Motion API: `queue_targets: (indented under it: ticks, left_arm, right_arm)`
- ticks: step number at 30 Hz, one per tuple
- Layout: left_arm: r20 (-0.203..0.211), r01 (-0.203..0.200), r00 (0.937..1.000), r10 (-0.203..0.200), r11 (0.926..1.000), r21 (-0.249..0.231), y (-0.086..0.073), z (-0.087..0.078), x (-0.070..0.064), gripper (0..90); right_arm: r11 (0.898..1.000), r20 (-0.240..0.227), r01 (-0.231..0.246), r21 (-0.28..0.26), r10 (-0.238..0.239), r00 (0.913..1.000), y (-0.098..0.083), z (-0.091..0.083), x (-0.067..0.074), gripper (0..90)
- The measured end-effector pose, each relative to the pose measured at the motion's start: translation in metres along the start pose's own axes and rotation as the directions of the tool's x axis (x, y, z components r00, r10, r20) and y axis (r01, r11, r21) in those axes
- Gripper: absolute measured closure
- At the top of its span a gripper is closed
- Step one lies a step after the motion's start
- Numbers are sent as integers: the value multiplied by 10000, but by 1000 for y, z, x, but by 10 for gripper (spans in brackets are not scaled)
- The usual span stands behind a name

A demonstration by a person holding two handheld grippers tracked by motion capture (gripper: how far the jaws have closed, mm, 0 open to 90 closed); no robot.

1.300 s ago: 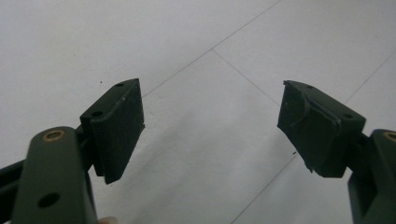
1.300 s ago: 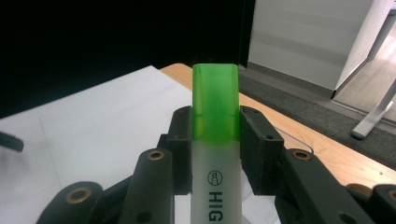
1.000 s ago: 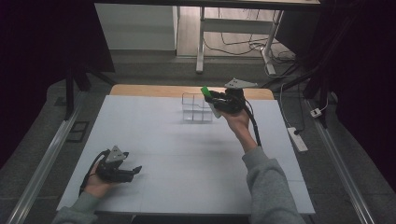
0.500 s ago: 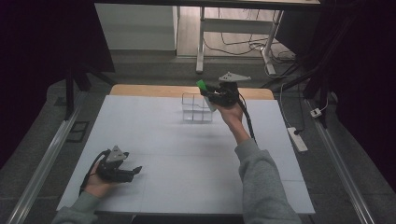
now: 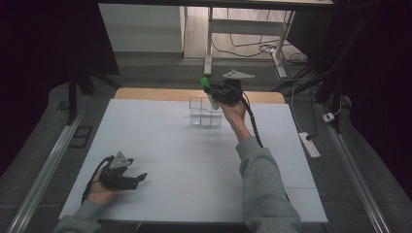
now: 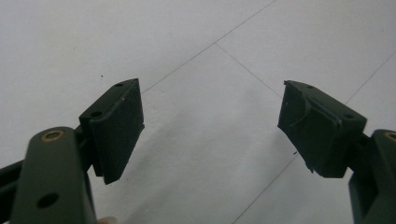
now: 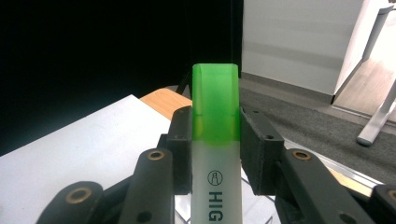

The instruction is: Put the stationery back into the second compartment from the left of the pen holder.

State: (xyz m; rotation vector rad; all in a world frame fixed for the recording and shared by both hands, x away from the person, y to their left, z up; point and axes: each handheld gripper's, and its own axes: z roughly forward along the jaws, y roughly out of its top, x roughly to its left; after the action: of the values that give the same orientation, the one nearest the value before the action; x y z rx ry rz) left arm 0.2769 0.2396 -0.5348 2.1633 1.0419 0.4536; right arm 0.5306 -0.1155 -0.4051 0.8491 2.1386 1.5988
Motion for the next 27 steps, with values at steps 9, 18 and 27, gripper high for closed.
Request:
queue_targets:
  ticks: [9, 18, 27]
  left_arm:
    - [11, -34, 10000, 34, 10000, 20, -1, 0, 0, 221]
    - [69, -8, 10000, 7, 10000, 56, -2, 1, 1, 221]
    - [61, -61, 10000, 60, 9999, 128, -2, 1, 1, 220]
  right_arm:
    - [9999, 57, -131, -34, 131, 9999, -5, 18, -4, 662]
    - [10000, 55, -4, -32, 4, 10000, -4, 33, -6, 661]
    - [9990, 89, -335, -300, 338, 9994, -11, 41, -12, 659]
